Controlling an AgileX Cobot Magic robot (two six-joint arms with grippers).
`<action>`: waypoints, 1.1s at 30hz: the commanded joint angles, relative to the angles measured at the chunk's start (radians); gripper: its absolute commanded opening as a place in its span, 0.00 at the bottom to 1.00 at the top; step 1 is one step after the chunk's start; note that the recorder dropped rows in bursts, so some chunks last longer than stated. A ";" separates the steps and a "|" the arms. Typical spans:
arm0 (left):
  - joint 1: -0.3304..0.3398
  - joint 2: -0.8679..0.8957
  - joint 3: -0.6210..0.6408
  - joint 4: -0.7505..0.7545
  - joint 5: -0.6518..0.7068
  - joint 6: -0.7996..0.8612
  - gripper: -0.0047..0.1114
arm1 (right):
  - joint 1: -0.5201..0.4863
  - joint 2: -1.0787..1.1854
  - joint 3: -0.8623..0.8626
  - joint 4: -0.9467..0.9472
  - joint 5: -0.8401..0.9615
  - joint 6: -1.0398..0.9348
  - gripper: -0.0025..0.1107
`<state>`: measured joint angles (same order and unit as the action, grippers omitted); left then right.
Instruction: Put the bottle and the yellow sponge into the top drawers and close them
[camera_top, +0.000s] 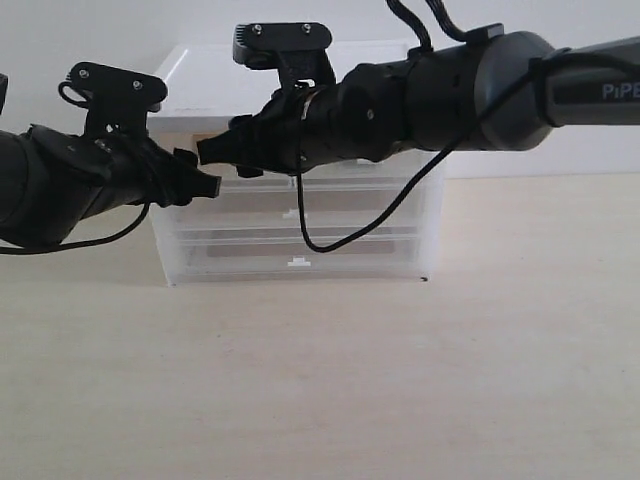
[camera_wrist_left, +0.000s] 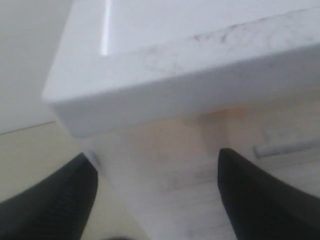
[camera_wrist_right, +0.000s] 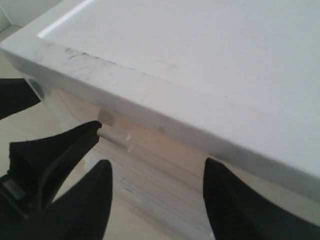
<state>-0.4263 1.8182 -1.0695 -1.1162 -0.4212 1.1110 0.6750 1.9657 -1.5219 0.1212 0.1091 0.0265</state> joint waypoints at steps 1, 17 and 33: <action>0.021 0.005 -0.041 -0.071 -0.102 0.094 0.59 | -0.007 -0.015 -0.006 -0.005 0.024 -0.009 0.46; 0.021 -0.346 0.231 -0.081 0.127 -0.082 0.48 | -0.007 -0.298 0.326 -0.020 -0.025 -0.003 0.24; -0.391 -1.046 0.722 0.335 -0.046 -0.642 0.07 | -0.007 -1.073 1.170 0.073 -0.593 0.023 0.02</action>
<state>-0.7716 0.7812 -0.3895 -0.9605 -0.3947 0.6704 0.6750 0.9311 -0.3964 0.1710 -0.4195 0.0553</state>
